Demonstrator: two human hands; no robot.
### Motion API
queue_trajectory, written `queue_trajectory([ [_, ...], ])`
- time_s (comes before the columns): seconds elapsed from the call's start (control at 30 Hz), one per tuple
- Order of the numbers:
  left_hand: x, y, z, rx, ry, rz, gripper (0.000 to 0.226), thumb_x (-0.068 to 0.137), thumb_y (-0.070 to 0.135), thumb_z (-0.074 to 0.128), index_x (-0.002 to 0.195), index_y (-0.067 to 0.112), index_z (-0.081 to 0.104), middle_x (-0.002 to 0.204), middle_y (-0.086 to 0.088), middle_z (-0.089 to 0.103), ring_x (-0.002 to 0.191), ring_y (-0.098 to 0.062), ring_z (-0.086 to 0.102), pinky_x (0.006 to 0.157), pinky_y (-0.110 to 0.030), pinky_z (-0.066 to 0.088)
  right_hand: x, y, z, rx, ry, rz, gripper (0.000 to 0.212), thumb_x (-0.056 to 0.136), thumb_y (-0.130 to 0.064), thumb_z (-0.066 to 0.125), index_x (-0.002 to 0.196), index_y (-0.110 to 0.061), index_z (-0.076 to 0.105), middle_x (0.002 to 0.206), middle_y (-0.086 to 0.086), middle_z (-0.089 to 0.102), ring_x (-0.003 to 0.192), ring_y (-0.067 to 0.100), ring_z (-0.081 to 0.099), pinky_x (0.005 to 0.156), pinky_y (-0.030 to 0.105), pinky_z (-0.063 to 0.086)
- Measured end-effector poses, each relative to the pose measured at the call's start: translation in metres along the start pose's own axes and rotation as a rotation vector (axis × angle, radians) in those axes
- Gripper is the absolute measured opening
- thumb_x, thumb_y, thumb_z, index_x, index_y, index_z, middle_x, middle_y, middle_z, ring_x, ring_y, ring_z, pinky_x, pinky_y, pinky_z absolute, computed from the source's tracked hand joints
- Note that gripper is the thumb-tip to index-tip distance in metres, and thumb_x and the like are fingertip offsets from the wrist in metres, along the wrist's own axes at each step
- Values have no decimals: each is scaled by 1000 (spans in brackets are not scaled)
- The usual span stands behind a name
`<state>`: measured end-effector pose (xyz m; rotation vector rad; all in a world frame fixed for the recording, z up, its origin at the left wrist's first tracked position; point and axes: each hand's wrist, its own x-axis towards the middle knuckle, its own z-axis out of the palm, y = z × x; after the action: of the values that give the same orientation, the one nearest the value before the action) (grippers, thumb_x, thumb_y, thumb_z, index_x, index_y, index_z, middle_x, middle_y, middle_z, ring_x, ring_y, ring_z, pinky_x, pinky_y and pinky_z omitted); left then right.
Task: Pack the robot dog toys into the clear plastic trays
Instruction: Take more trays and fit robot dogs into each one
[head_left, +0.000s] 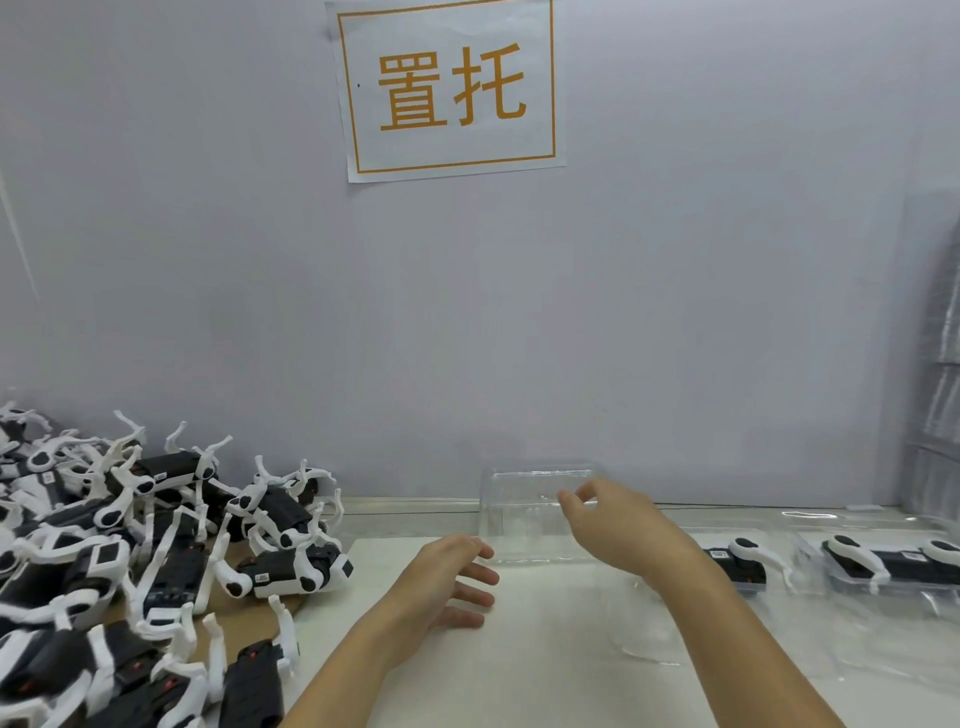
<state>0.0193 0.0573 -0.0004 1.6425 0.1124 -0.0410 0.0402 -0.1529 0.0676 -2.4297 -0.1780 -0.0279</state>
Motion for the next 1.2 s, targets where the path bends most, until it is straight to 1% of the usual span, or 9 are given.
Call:
queue_trajectory([
  [0.1, -1, 0, 0, 9, 7, 7, 25, 101, 27, 50, 106, 8, 66, 103, -17, 70, 80, -27, 70, 74, -39, 59, 0, 2, -4, 5, 8, 3, 35, 103, -46, 38, 120, -19, 54, 103, -1, 50, 74, 1, 44, 57, 20, 34],
  [0.23, 0, 0, 1, 28, 28, 8, 23, 101, 23, 50, 104, 8, 67, 102, -17, 70, 78, -26, 70, 71, -38, 59, -3, -3, -2, -87, -4, -21, 43, 104, -38, 40, 126, -6, 57, 127, 11, 61, 108, 22, 61, 83, 32, 49],
  [0.4, 1, -2, 3, 42, 69, 17, 19, 100, 19, 54, 100, 6, 68, 99, -18, 70, 75, -26, 69, 68, -36, 58, -3, -7, 14, -171, 58, -114, 34, 103, -30, 42, 126, -9, 56, 124, 6, 60, 109, 23, 57, 85, 28, 45],
  [0.5, 1, -2, 4, 43, 85, 28, 18, 100, 17, 54, 100, 6, 68, 97, -17, 70, 73, -26, 69, 66, -34, 57, -1, -6, 37, -254, 148, -205, 38, 102, -26, 40, 138, -15, 45, 146, 0, 44, 134, 24, 38, 110, 40, 33],
  [0.67, 0, -2, 4, 71, 88, 45, 17, 100, 18, 54, 101, 9, 67, 98, -16, 72, 75, -25, 70, 65, -33, 56, 2, -3, 61, -501, 16, -218, 64, 102, -25, 36, 157, -18, 3, 166, -7, 5, 153, 29, 2, 116, 56, 11],
  [0.97, 2, -6, 5, 83, 111, 81, 13, 96, 16, 59, 108, 16, 61, 109, -13, 62, 78, -23, 68, 64, -31, 55, 5, 0, 64, -580, 45, -255, 69, 100, -36, 43, 156, -18, 7, 157, -4, 22, 141, 28, 26, 112, 51, 23],
  [1.03, 4, -10, 5, 117, 163, 125, 32, 93, 15, 64, 119, 29, 51, 121, -7, 50, 87, -23, 66, 67, -31, 57, 4, 1, 63, -575, 42, -262, 67, 100, -34, 43, 156, -19, 11, 158, -4, 20, 141, 28, 26, 111, 51, 23],
  [1.1, 7, -13, 3, 263, 192, 203, 59, 93, 14, 63, 136, 45, 35, 135, 2, 33, 109, -22, 58, 84, -32, 55, 3, 1, 62, -560, 36, -277, 63, 98, -32, 45, 154, -20, 18, 157, -5, 23, 140, 27, 28, 109, 50, 23],
  [1.2, 12, -18, 0, 505, 206, 316, 70, 96, 18, 60, 144, 53, 23, 157, 3, 8, 146, -20, 21, 110, -29, 27, 2, 1, 60, -517, 25, -314, 59, 97, -29, 46, 151, -23, 24, 154, -9, 27, 138, 24, 29, 108, 48, 23],
])
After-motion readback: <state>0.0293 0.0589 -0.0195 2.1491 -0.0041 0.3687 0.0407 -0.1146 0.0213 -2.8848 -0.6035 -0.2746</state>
